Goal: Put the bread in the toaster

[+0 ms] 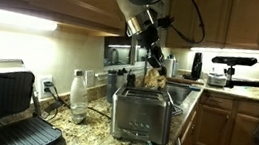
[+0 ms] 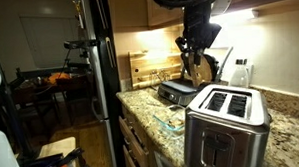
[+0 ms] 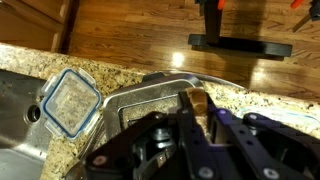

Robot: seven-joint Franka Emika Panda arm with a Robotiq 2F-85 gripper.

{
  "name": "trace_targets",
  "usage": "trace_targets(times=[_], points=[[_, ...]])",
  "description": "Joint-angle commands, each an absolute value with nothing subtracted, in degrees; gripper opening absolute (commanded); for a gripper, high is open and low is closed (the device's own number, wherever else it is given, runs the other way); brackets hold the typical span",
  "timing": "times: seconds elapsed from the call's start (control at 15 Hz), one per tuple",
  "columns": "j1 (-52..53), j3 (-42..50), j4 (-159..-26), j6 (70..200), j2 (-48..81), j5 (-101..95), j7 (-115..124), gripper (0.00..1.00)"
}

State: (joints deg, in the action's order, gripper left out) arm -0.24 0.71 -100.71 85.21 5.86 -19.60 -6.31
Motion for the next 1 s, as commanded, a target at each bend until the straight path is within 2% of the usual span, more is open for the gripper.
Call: trace_targets(times=[0.0, 0.93], points=[[-0.3, 0.6, -98.0, 83.2, 7.9, -20.3, -8.8, 0.07], [-0.3, 0.7, -92.9, 82.6, 13.7, -20.9, -12.4, 0.07]])
